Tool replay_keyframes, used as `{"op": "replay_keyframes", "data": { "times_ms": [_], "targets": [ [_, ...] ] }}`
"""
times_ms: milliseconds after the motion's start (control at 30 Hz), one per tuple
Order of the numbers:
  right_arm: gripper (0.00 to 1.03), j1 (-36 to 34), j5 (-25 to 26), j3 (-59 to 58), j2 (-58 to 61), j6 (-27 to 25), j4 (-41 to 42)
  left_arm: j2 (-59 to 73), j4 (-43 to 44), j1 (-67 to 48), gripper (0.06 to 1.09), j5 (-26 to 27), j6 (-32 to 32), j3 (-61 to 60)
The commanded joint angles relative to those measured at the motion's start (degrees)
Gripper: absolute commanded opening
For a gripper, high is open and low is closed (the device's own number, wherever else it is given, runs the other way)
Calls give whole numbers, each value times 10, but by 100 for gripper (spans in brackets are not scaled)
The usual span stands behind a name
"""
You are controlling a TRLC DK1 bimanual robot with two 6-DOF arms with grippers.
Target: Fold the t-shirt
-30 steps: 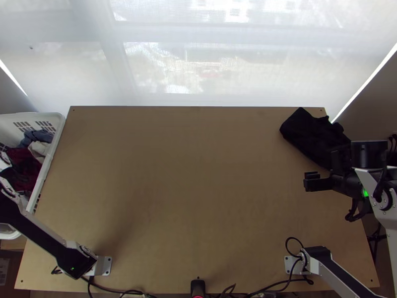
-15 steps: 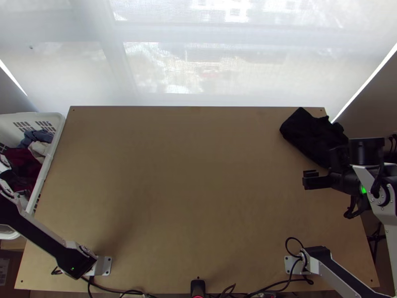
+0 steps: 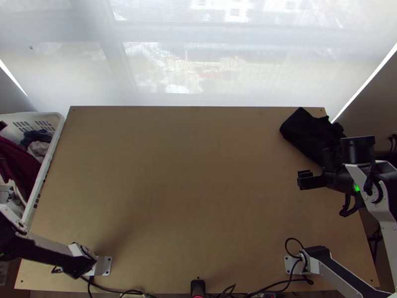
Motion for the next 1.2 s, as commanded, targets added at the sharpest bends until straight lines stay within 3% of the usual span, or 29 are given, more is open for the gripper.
{"op": "replay_keyframes", "data": {
  "times_ms": [0, 367, 533, 667, 967, 1167],
  "targets": [
    [98, 12, 0, -5, -4, 0, 3, -180, -15, -64, 9, 36, -25, 54],
    [98, 33, 0, 2, -19, 2, 2, -257, -107, -415, 9, 29, -21, 216],
    [98, 26, 1, 23, -20, 0, 0, -248, -160, -648, 9, -43, -21, 216],
    [98, 11, 1, 34, -19, -4, -3, -242, -191, -805, 9, -43, -42, 169],
    [98, -39, 1, 34, -23, -8, -8, -190, -209, -928, 9, -43, -44, 183],
    [98, -56, 0, 40, -30, -16, -15, -222, -224, -1011, 9, -43, -8, 3]
  ]
}}
